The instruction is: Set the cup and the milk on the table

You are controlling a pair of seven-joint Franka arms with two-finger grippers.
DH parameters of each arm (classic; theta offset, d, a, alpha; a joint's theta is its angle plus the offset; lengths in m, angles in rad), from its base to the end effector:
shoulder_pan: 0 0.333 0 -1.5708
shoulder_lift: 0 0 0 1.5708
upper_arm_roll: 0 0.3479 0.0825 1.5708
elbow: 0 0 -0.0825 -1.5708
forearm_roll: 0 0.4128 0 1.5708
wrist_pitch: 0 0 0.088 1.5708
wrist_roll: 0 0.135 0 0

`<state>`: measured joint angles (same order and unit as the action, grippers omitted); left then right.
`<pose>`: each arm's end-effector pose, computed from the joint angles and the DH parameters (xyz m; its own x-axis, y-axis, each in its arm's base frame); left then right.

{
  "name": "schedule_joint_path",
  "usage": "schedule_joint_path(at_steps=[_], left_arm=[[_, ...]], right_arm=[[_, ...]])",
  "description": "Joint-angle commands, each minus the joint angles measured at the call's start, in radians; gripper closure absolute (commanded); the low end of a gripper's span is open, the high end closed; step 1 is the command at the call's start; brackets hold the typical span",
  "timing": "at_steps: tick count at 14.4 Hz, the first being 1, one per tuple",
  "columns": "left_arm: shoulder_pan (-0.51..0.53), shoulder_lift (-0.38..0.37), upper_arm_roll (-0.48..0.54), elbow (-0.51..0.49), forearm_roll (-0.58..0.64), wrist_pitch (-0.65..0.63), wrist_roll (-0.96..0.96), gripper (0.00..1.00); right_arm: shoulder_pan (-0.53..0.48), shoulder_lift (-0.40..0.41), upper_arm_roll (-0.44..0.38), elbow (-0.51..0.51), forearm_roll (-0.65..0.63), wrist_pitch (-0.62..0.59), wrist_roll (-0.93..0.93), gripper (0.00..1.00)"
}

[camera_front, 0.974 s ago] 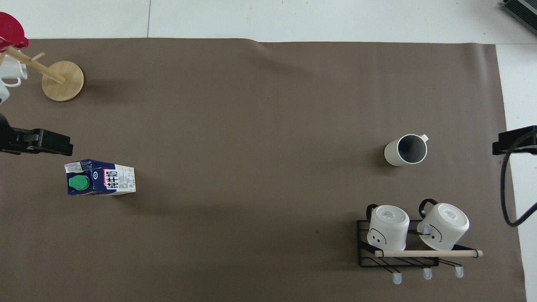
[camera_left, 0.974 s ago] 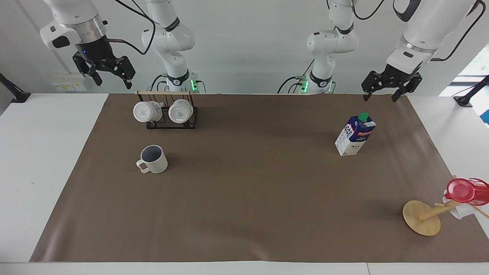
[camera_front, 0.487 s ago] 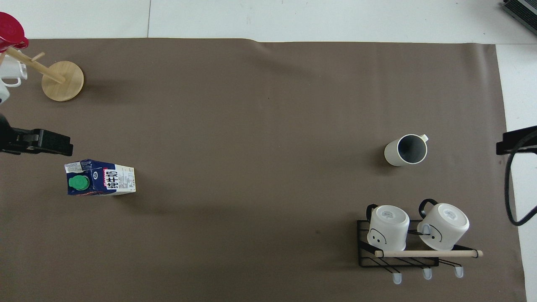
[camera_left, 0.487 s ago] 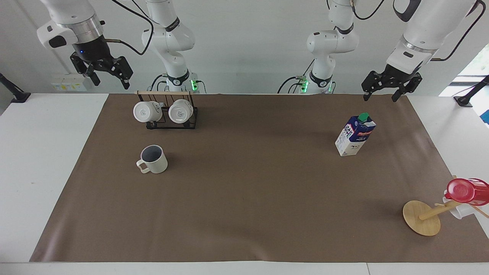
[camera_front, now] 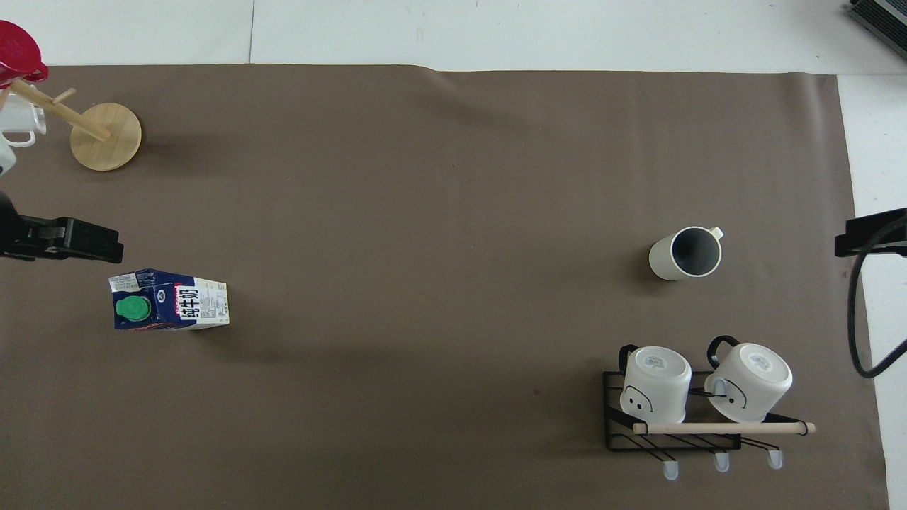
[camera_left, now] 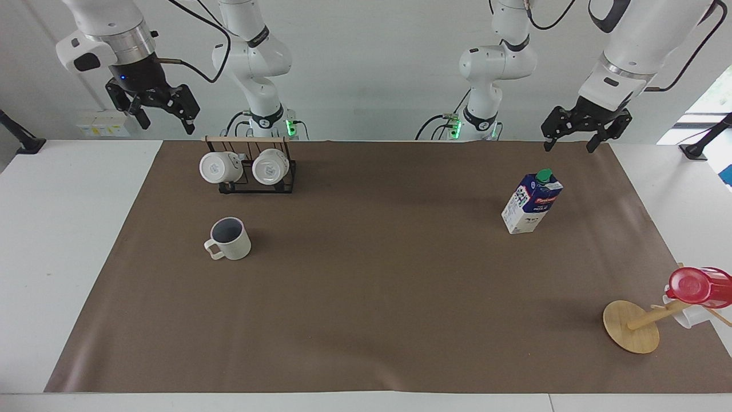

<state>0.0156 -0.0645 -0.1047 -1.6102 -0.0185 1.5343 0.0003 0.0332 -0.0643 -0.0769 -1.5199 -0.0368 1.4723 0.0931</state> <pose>0.5545 -0.0541 0.6421 0.9959 -0.0897 -0.0117 -0.0895 -0.9959 0.0118 0.5500 -0.0309 0.6813 0.9900 -0.1398 0.0194 -0.1404 -0.9896 0.0299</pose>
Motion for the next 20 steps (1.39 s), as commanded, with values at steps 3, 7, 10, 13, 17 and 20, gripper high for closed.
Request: schedule_joint_path(at_steps=[3,7,10,13,17,20], left_arm=[[0.015,0.002,-0.007,0.012,-0.014,-0.019,0.006,0.0],[0.015,0.002,-0.007,0.012,-0.014,-0.019,0.006,0.0],[0.015,0.002,-0.007,0.012,-0.014,-0.019,0.006,0.0],[0.015,0.002,-0.007,0.012,-0.014,-0.019,0.006,0.0],[0.015,0.002,-0.007,0.012,-0.014,-0.019,0.006,0.0],[0.015,0.002,-0.007,0.012,-0.014,-0.019,0.006,0.0]], right_arm=[[-0.002,-0.029,0.005,-0.006,0.012,0.013,-0.02,0.0],[-0.002,-0.034,0.005,-0.016,0.015,0.035,-0.023,0.0],[-0.001,-0.032,0.005,-0.026,0.015,0.04,-0.02,0.0],[-0.001,-0.034,0.006,-0.036,0.014,0.026,-0.018,0.0],[-0.001,-0.032,0.008,-0.066,0.015,0.039,-0.009,0.0],[0.005,-0.032,0.009,-0.08,0.014,0.043,0.007,0.0]])
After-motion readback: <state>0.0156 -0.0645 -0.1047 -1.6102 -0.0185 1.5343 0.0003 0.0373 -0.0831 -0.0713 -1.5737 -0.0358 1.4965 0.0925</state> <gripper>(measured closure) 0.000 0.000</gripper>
